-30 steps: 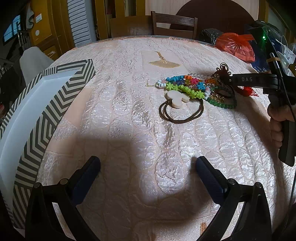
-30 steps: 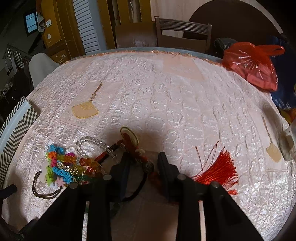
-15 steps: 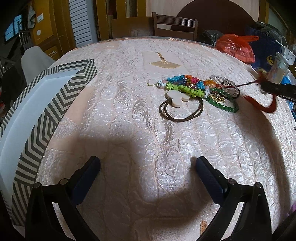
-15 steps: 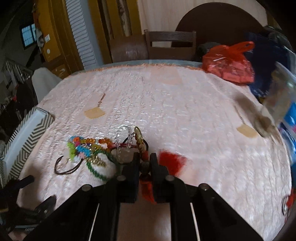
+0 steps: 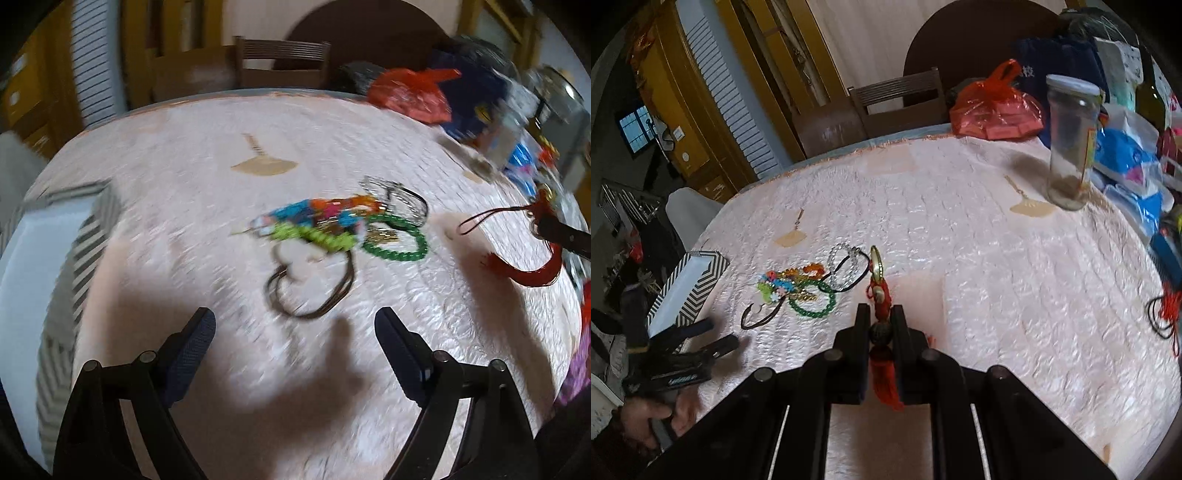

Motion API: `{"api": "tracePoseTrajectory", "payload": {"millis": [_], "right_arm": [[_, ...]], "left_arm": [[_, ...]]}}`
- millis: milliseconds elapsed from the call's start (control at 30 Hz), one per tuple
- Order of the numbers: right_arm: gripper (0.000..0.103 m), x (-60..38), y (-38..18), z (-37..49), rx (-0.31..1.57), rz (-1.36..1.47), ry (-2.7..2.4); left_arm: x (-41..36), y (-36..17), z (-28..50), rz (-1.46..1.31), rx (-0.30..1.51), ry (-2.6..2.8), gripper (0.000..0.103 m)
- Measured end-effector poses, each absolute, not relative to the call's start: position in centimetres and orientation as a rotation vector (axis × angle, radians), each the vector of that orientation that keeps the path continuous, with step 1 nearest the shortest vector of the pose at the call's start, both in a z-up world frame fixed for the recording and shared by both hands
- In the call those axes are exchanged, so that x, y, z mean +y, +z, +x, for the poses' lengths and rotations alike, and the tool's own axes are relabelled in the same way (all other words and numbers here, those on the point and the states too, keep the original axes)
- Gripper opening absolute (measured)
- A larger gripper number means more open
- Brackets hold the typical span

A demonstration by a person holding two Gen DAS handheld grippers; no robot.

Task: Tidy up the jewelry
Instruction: 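Grasp the white hair tie with black cord with the left tool while the right tool lifts the tassel, then carry the hair tie and the tassel with both tools over the white tray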

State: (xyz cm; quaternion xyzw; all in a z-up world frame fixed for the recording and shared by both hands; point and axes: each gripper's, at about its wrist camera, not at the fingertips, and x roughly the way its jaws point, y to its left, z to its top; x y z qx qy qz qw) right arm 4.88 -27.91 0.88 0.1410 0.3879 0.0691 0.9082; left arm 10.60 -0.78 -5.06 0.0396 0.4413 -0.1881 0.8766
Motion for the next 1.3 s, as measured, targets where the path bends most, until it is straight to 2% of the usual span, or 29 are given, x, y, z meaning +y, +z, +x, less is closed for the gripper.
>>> {"api": "tracePoseTrajectory", "payload": {"millis": [33,100,267,333,367,400,733,1300], "right_arm": [[0.011,-27.5,0.7,4.9,0.806,0.285,0.152],[0.011,-26.5,0.4,5.4,0.824,0.256,0.173],[0.011,-25.0,-0.3,5.8,0.851,0.214,0.210],[0.011,-24.7,-0.5,5.9,0.857,0.203,0.212],[0.011,-24.7,-0.6,6.0,0.860,0.206,0.218],[0.011,-24.7,-0.6,6.0,0.862,0.207,0.218],[0.011,-24.8,-0.6,6.2,0.855,0.212,0.197],[0.011,-23.8,1.7,4.8,0.776,0.247,0.198]], "left_arm": [[-1.5,-5.2,10.9,0.108,0.923,-0.415,0.063],[-2.3,-5.6,11.3,0.129,0.932,-0.441,0.053],[-2.3,-6.2,12.4,0.118,0.936,-0.437,0.047],[-2.1,-6.2,12.3,0.116,0.923,-0.436,0.036],[-1.7,-6.2,12.2,0.103,0.915,-0.432,0.018],[-1.3,-6.2,12.3,0.087,0.919,-0.430,0.007],[2.9,-3.6,9.5,-0.012,0.862,-0.412,0.007],[5.7,1.1,5.8,-0.005,0.775,-0.278,0.007]]}}
